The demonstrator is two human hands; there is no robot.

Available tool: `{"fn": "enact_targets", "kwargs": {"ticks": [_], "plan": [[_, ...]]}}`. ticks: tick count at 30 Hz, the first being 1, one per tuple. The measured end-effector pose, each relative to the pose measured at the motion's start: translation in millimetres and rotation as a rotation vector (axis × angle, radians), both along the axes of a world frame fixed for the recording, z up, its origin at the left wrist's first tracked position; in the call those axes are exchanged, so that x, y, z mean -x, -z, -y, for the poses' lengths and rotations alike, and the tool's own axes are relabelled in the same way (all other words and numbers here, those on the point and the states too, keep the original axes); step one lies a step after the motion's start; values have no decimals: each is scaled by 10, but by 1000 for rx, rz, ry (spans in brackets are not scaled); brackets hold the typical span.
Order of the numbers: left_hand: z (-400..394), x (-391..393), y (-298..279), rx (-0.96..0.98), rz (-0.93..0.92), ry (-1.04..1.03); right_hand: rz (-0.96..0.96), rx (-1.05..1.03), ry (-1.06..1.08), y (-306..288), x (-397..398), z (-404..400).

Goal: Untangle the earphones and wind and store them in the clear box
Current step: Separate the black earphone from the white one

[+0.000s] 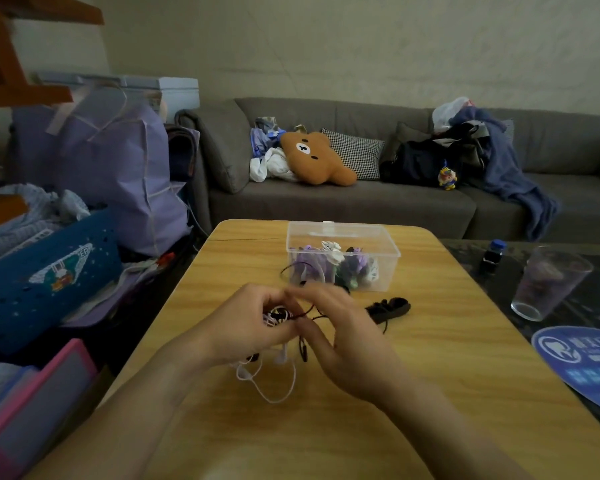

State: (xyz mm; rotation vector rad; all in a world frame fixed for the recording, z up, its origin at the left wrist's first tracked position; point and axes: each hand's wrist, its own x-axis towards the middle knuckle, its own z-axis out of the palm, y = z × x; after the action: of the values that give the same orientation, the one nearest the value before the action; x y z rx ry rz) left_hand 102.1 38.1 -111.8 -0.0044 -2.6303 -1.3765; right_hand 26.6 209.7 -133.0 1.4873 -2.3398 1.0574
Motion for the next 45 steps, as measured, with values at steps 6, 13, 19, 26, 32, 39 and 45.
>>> {"fn": "enact_targets", "kwargs": {"ticks": [6, 13, 19, 26, 32, 39, 45], "plan": [[37, -25, 7, 57, 62, -1, 25, -15, 69, -35, 126, -77], [224, -25, 69, 109, 113, -160, 323, 450, 416, -250, 378, -359], [243, 1, 61, 41, 35, -310, 145, 112, 599, -212, 499, -512], [119, 27, 2, -296, 25, -206, 159, -145, 129, -113, 78, -143], [44, 21, -6, -332, 30, -159, 595, 39, -120, -38, -35, 14], [167, -58, -54, -211, 324, 33, 927, 664, 174, -143, 289, -142], [148, -35, -30, -157, 325, -5, 1284, 937, 122, -211, 385, -202]]}}
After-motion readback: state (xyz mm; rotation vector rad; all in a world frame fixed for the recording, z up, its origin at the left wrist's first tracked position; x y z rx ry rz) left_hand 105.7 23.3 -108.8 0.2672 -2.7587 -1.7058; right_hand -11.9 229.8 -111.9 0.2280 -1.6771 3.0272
